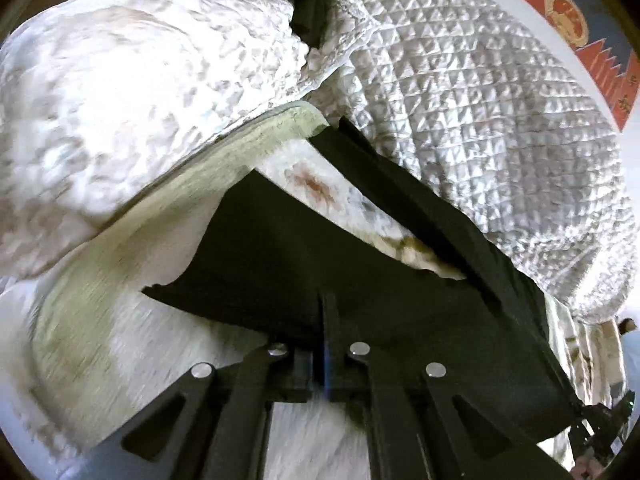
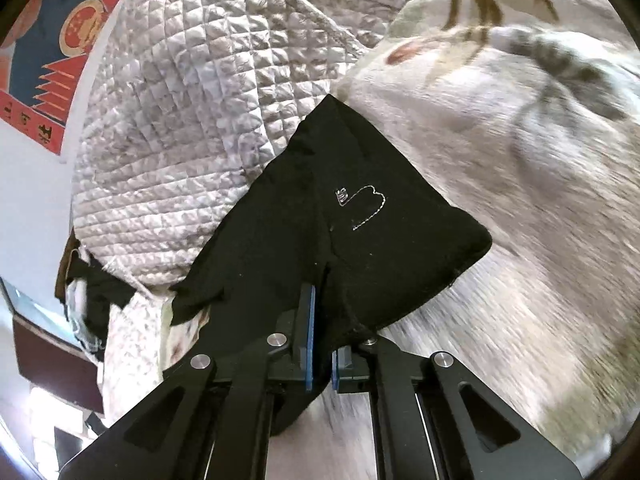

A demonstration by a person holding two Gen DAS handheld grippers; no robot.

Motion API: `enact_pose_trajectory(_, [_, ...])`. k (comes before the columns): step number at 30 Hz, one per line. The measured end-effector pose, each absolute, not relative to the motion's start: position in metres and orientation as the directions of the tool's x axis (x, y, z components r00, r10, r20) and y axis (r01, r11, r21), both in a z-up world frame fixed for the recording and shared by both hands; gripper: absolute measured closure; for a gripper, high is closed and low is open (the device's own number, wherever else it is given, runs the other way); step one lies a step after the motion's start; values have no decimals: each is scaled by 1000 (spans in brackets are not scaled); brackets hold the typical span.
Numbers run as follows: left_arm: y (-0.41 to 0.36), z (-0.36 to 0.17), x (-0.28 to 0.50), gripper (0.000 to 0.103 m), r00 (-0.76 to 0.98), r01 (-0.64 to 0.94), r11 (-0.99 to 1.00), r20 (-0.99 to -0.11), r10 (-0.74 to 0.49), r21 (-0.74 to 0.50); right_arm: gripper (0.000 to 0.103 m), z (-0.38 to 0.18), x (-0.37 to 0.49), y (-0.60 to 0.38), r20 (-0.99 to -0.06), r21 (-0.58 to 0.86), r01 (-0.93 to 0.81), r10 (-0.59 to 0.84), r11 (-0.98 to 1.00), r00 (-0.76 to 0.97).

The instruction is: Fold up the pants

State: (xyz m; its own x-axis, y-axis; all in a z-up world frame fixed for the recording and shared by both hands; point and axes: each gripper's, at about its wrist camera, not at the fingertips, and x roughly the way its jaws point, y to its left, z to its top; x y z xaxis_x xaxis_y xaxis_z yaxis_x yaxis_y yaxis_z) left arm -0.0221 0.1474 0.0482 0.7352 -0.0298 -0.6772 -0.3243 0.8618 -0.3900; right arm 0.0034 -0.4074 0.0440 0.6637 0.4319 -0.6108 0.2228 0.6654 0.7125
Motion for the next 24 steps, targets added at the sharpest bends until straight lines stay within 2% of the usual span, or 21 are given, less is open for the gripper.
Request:
enact_pose_trajectory(3, [145, 47, -53, 99, 733, -320, 861, -680, -39, -395, 102, 49, -27, -417, -641, 684, 244, 406, 687, 652])
enact_pose_trajectory(8, [138, 25, -79, 99, 689, -339, 866, -723, -38, -368, 102, 32, -53, -428, -691, 653, 302, 383, 695, 614])
enact_pose_trajectory(12, [143, 11, -78, 98, 668, -362, 845, -742, -60, -394, 101, 10, -50, -425, -691, 675, 321, 417, 664, 590])
enact_pose_trajectory(13, [144, 12, -77, 93, 672, -361, 841, -738, -65, -402, 99, 10, -50, -425, -688, 680, 320, 422, 660, 591])
enact_pose_trajectory(14, [146, 13, -79, 93, 676, -365, 840, -734, -58, -402, 99, 9, -51, -426, -684, 686, 327, 424, 650, 593])
enact_pose_trajectory(15, [148, 14, -81, 93, 683, -369, 835, -729, -53, -407, 96, 10, -52, -427, -680, 692, 329, 426, 643, 597])
enact_pose_trajectory(19, [163, 15, -84, 76, 706, -405, 799, -708, -35, -444, 74, 18, -59, -427, -640, 726, 305, 444, 616, 627])
enact_pose_trajectory(22, [175, 14, -84, 65, 721, -430, 776, -693, -13, -462, 68, 23, -60, -425, -617, 736, 280, 441, 616, 652])
enact_pose_trajectory(24, [182, 9, -79, 65, 711, -454, 765, -704, 3, -456, 68, 20, -56, -424, -637, 722, 305, 425, 621, 643])
